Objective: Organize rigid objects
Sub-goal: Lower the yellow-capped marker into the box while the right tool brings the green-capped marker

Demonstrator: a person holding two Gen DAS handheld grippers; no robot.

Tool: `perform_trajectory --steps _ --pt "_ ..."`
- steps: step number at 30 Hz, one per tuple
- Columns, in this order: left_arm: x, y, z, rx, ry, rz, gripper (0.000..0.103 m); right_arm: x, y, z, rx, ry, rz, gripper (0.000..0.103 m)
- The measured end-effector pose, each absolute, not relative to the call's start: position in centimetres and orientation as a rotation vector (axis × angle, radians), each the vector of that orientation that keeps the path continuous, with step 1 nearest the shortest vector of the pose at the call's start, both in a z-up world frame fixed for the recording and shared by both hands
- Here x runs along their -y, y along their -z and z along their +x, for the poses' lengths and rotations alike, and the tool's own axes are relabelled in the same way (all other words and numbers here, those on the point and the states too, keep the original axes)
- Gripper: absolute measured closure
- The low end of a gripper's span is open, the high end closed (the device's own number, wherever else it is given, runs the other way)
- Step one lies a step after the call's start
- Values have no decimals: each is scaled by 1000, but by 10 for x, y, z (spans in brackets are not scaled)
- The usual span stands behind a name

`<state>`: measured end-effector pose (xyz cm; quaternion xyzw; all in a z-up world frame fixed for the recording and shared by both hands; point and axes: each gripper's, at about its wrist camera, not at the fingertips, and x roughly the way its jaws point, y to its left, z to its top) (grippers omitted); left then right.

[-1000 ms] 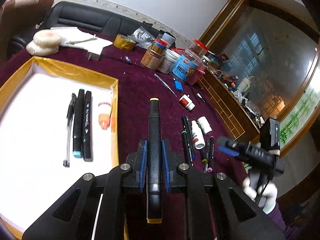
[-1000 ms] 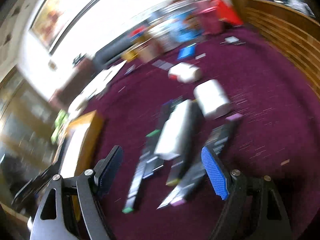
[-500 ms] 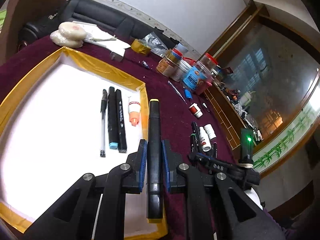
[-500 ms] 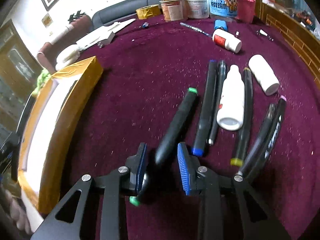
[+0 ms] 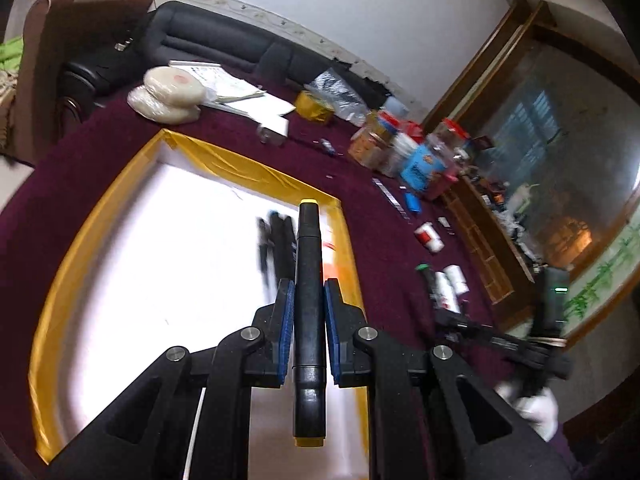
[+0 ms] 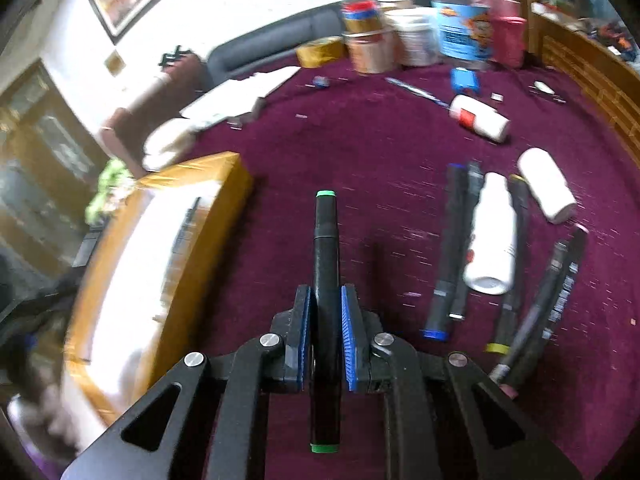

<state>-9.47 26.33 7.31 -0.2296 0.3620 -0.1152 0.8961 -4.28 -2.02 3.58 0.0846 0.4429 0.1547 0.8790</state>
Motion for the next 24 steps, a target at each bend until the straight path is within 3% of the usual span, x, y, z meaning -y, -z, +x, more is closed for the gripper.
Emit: perform_trajectory --steps 9,19,21,24 --pt "-295 -34 -20 -916 157 -543 91 -64 -43 -17 -1026 -542 260 90" --pt "-310 -9 2 -951 128 -616 90 -166 -17 22 -1130 -559 185 90" --pt "-313 -13 -4 -931 140 -623 87 -176 -11 26 -1136 -550 160 90" --pt "-319 -24 -16 -897 144 -624 72 -183 -4 31 -1147 -537 142 90"
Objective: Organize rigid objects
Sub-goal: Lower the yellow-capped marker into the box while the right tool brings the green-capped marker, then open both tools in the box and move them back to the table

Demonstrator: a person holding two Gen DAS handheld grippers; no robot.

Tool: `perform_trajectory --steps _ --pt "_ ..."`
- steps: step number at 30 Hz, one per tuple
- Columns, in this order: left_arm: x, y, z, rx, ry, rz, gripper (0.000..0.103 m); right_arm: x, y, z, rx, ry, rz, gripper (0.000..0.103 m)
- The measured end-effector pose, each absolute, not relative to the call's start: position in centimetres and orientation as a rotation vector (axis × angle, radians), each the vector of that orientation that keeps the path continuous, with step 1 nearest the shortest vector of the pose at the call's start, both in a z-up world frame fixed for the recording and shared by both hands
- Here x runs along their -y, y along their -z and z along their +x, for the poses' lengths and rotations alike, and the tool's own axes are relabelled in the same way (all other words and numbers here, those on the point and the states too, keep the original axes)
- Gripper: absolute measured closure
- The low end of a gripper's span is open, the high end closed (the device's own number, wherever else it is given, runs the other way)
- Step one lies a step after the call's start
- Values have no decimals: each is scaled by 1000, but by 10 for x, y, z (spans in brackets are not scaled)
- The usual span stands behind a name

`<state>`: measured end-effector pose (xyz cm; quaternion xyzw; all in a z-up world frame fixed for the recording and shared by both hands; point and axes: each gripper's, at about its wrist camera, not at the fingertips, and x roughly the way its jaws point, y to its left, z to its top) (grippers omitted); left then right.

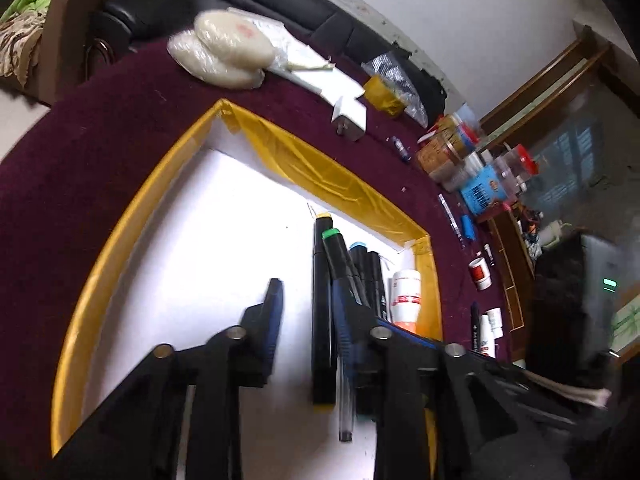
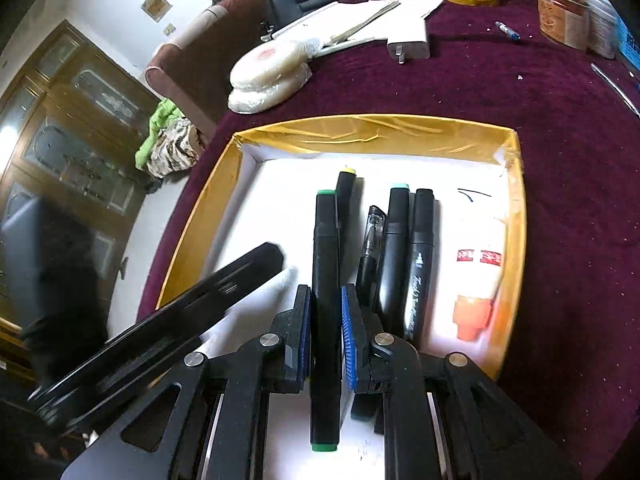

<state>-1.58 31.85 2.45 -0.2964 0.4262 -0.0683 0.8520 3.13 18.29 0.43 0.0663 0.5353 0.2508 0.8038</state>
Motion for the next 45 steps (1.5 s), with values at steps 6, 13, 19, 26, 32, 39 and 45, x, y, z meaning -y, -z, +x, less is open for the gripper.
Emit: perform_trajectory --steps 6,13,19,26,32,39,45 --pt "-325 -49 -46 -797 134 -660 50 -173 -12 27 -1100 -527 129 75" --pt "-302 -69 -75 -730 171 -686 42 -105 -46 4 -960 -505 156 65" --pt "-242 -82 -96 -726 279 -645 32 12 -59 -8 -881 -357 264 65" --pt "-147 -64 -107 -821 433 -544 32 160 -58 -22 -816 -93 404 65" --pt "-96 -41 -101 -936 475 -476 32 194 -43 -28 -838 -47 409 65" --pt "-90 -41 -107 -952 437 -439 31 186 -31 -21 -838 -53 410 65" --pt "-87 -34 -109 -973 421 -427 31 196 -33 5 -797 37 333 64"
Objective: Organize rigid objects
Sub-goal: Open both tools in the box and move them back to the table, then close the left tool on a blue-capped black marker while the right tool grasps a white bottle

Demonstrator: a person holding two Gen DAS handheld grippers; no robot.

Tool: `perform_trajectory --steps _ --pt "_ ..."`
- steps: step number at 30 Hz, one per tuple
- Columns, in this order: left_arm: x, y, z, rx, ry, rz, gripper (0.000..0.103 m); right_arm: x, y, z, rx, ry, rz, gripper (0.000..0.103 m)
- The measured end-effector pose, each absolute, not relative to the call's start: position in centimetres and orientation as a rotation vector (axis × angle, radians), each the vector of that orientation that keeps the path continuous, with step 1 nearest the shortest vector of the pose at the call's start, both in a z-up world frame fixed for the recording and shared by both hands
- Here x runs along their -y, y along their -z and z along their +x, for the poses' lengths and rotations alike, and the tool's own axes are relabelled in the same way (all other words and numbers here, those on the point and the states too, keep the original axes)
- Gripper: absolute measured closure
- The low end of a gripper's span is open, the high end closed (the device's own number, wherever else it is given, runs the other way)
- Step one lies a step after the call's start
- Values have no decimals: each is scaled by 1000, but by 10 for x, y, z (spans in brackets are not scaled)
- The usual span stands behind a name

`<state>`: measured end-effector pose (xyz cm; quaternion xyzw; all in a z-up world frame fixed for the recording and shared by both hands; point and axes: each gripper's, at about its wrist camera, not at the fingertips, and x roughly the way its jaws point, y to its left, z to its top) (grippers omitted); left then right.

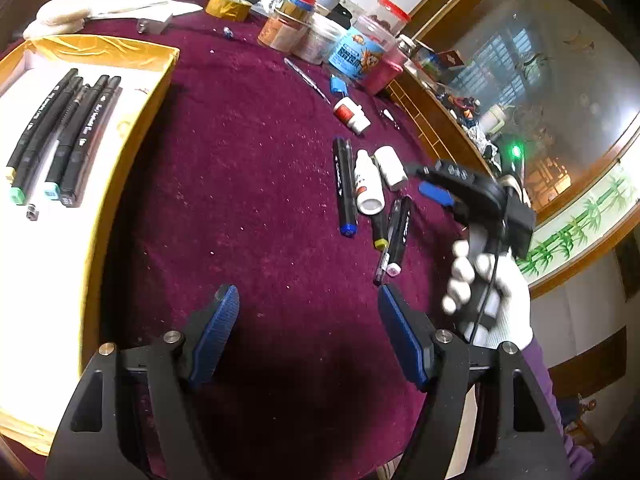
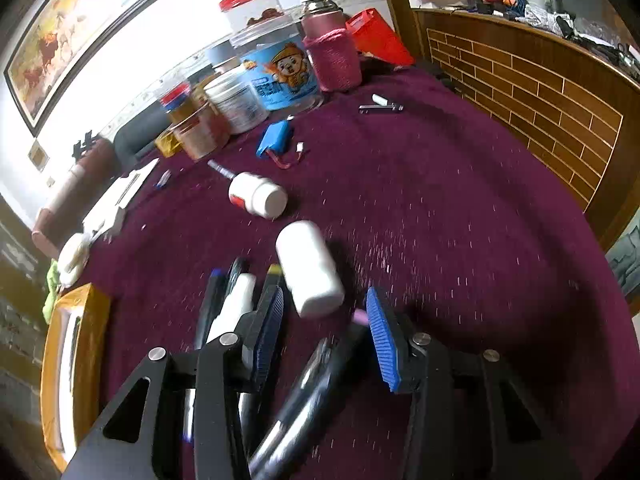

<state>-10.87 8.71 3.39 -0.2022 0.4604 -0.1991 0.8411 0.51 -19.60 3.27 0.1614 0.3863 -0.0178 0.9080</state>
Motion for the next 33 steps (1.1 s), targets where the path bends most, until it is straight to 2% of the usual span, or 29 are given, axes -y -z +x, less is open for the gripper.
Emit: perform_trajectory --steps 8,11,15,25,29,33 --pt "-66 -37 -105 -986 430 -337 31 194 -17 40 -813 -2 329 64" --pt "-58 -40 -99 -987 424 -298 32 203 -4 41 -808 -51 392 73" --pt "-40 -47 -77 -952 404 -219 32 217 0 35 -778 -94 473 73" --pt "30 -29 -16 -958 414 38 54 224 2 37 -775 -139 520 73" --pt "36 -14 9 -995 379 52 56 223 2 38 -777 -137 509 73" --pt "52 -11 12 -953 352 161 56 223 1 38 -777 -137 504 73"
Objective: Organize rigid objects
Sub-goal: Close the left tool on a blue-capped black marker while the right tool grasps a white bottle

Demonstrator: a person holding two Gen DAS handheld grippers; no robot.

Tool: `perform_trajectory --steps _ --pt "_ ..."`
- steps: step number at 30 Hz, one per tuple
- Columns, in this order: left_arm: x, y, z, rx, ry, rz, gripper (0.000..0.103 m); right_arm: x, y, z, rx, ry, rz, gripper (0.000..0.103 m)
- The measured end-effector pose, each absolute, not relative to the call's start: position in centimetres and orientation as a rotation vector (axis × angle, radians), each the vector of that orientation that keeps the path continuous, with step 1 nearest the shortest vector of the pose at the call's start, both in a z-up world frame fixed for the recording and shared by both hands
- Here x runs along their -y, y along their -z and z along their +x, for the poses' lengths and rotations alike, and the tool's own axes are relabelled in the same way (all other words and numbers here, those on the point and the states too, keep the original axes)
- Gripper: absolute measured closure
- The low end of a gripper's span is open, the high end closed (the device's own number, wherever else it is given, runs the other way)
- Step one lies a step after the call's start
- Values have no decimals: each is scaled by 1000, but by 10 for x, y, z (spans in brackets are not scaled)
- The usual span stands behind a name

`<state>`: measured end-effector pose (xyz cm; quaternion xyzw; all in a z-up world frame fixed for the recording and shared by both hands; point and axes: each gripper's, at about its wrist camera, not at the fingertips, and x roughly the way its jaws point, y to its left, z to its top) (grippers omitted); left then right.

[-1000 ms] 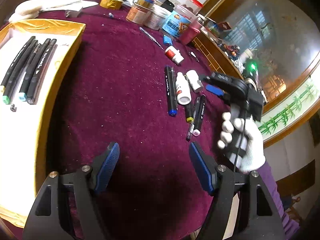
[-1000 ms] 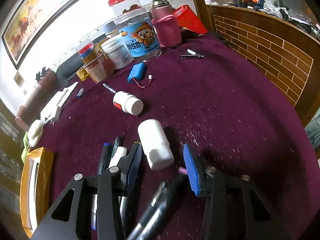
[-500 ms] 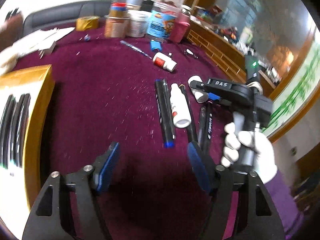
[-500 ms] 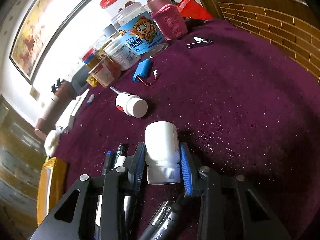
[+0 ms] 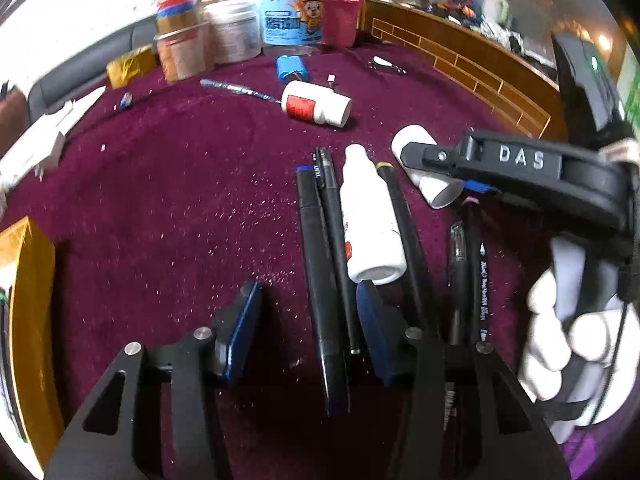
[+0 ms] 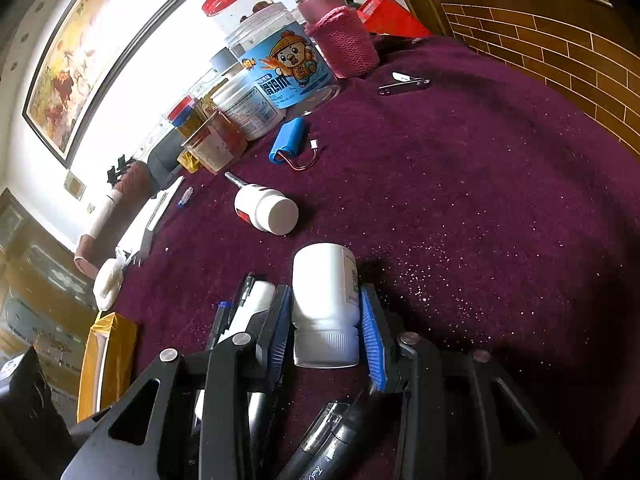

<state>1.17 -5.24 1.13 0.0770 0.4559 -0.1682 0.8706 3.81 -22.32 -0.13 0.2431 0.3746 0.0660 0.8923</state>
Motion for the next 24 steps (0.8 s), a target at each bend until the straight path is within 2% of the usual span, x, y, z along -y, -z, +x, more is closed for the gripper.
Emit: perform_trajectory --steps 2,3,13,24 --pt "55 -10 9 -939 355 184 69 223 1 38 -778 -137 505 73" --pt "53 -11 6 -934 364 174 83 223 1 38 -778 -138 507 73" --pt "-13 -17 -38 -1021 413 -9 82 223 1 38 -777 -140 514 72" --pt "-24 -20 -41 -1010 414 -87 80 224 1 37 -776 -141 513 72"
